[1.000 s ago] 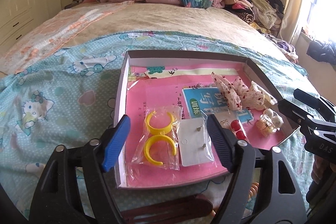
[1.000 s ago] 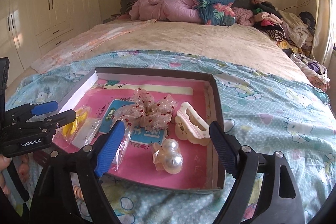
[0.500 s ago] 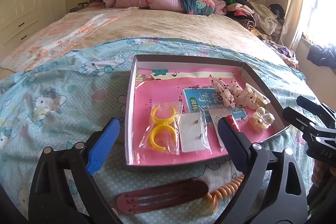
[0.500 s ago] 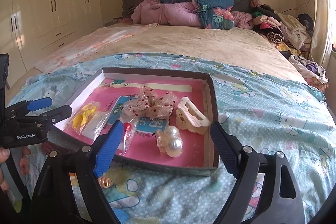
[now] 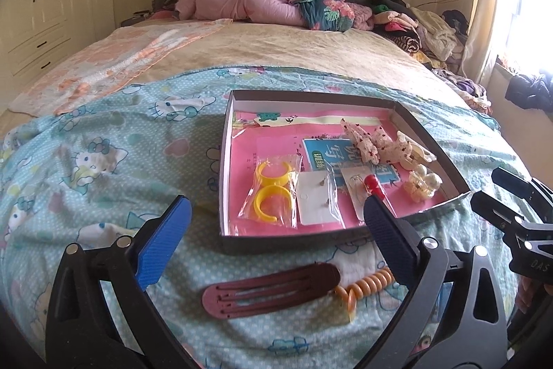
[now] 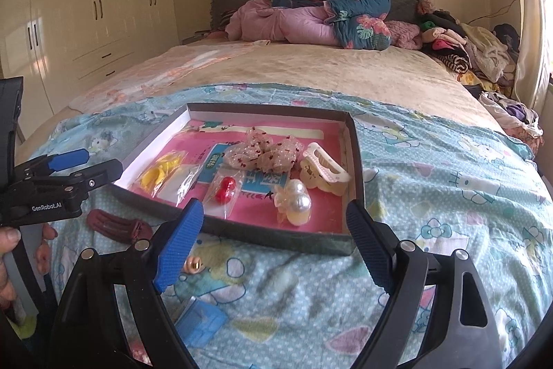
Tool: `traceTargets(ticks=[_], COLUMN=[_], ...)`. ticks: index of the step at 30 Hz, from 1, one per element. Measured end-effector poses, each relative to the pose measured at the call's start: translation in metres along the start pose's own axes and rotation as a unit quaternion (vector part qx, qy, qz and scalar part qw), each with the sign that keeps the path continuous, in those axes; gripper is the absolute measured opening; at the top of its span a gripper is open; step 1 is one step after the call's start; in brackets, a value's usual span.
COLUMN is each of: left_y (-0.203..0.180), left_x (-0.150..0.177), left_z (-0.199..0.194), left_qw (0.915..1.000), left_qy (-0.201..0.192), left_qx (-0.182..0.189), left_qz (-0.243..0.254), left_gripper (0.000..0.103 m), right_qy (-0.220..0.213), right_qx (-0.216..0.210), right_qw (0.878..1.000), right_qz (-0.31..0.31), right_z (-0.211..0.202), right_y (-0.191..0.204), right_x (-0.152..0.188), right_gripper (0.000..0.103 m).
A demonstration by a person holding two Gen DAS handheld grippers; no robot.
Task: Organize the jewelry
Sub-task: 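Withdraw both tools from the tray toward the loose hair accessories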
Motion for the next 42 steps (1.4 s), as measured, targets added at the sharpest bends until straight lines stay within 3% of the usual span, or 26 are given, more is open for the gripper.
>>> traceTargets(ticks=[24, 38, 42], left_y=[-0.001, 0.001, -0.001], left_x=[0.043, 0.073, 0.077], left_z=[-0.034, -0.027, -0.021], left_qw=[0.9998, 0.9984, 0.9978], left_qy=[-0.002, 0.040, 0.051], left_qx=[-0.006, -0.001, -0.004], left_qz=[0.017, 0.039, 0.042], left_gripper=[0.091, 0.091, 0.091], right_qy=[0.030, 0.071, 0.082], right_qx=[-0.036, -0.066, -0.075], right_qw=[0.999, 0.995, 0.994], right_qz=[-0.015, -0.008, -0.002], right_z=[-0.017, 0.000, 0.007], right_y=[0.031, 0.046, 0.048], right_x=[0.047, 0.076, 0.082], right_gripper=[0.082, 0.082, 0.077])
Point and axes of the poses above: each gripper's, at about its wrist camera, not at the fingertips, and z roughly the way its jaws point, y to its left, x to its underside, the point moved 8 cm from there along z, roughly the way its jaws point, and after that the axes turned 10 degrees about -x, right-handed, at the moved point
